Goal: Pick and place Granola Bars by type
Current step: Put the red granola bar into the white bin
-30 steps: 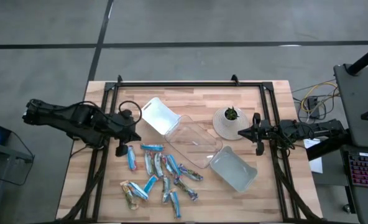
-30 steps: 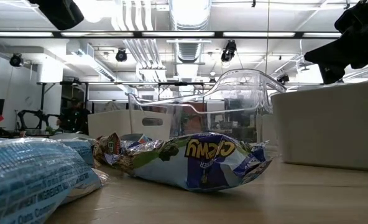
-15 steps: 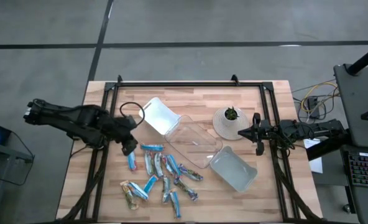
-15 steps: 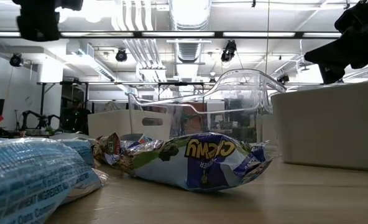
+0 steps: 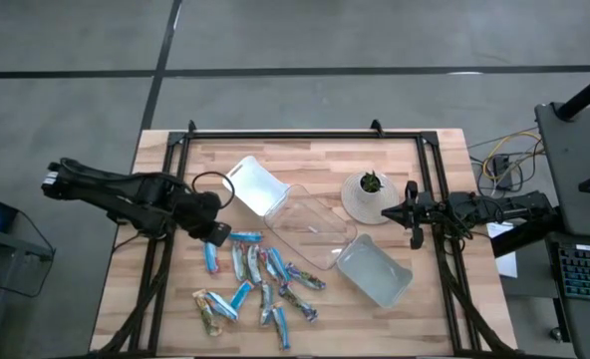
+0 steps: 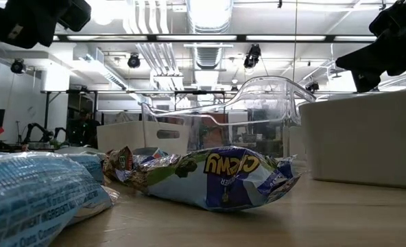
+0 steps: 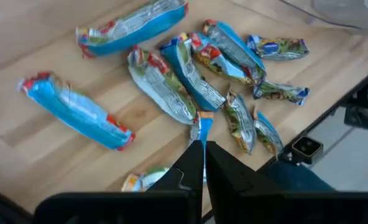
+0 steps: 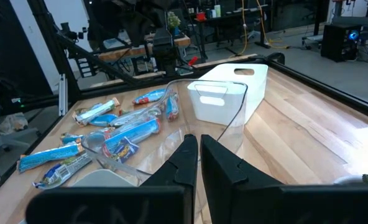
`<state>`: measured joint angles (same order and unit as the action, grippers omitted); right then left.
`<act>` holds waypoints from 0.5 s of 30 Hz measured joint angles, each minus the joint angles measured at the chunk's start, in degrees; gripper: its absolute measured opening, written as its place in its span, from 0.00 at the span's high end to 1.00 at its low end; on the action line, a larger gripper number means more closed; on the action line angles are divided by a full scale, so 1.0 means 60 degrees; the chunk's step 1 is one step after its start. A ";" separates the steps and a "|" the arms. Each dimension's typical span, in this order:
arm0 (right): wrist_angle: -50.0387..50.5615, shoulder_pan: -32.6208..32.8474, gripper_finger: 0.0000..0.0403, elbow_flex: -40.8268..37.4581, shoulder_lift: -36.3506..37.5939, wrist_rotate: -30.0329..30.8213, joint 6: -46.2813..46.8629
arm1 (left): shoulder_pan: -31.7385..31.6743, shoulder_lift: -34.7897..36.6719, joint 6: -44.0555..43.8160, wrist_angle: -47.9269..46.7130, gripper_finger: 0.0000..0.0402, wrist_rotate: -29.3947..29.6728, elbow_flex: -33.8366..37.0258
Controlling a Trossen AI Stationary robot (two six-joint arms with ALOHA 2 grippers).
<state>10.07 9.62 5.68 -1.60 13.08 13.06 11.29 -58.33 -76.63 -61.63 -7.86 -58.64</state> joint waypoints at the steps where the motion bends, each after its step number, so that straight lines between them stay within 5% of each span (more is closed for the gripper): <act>1: 0.0000 -0.0002 0.97 0.0002 0.0003 0.0000 0.0000 | 0.0000 -0.0069 -0.0132 -0.0094 1.00 -0.0092 -0.0046; 15: 0.0000 0.0002 0.97 0.0002 0.0003 0.0000 0.0000 | -0.0036 -0.1641 -0.1007 -0.2952 1.00 0.0431 -0.2411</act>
<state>10.07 9.63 5.69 -1.58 13.08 13.06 11.07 -68.18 -82.67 -79.34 -5.27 -73.11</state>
